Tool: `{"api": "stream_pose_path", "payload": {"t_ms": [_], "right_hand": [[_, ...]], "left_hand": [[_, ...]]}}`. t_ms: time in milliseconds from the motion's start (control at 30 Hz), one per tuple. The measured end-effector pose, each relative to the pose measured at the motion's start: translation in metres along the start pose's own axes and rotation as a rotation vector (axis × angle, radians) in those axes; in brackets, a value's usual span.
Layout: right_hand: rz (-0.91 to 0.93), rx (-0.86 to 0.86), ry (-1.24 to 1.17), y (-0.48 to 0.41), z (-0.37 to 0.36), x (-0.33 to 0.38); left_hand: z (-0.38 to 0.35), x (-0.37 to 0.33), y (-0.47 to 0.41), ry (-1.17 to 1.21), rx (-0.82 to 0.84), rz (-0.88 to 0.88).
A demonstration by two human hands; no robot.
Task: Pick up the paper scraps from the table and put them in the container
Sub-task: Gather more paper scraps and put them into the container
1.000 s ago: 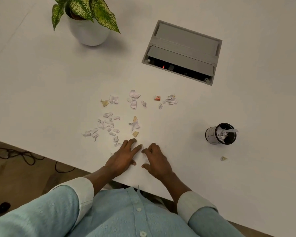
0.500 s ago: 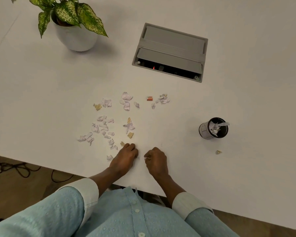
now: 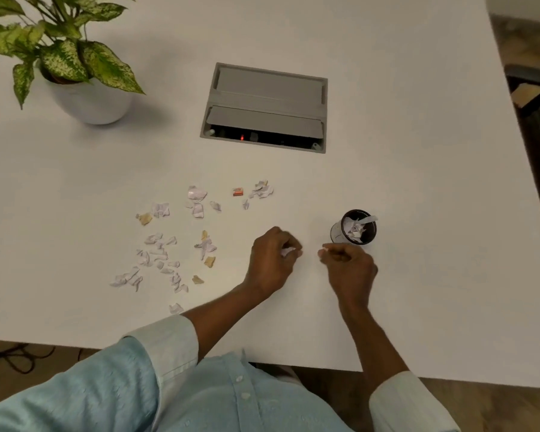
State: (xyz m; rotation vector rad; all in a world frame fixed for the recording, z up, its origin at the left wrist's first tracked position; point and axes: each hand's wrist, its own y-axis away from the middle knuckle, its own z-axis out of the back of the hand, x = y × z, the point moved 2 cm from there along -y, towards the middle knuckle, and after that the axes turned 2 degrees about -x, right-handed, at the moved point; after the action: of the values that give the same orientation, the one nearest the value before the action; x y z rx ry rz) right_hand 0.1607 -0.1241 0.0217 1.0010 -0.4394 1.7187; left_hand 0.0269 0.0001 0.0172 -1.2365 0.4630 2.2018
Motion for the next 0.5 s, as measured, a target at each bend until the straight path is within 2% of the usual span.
{"api": "stream_pose_path", "payload": {"t_ms": [200,500], "right_hand": [[0.084,-0.149,0.081,-0.054,0.041,0.01],[0.104,-0.1,0.209,-0.094,0.052,0.006]], "left_hand": [[-0.056,-0.065,-0.049,0.002,0.075,-0.095],[-0.114,-0.086,-0.091,-0.056,0.247,-0.117]]}}
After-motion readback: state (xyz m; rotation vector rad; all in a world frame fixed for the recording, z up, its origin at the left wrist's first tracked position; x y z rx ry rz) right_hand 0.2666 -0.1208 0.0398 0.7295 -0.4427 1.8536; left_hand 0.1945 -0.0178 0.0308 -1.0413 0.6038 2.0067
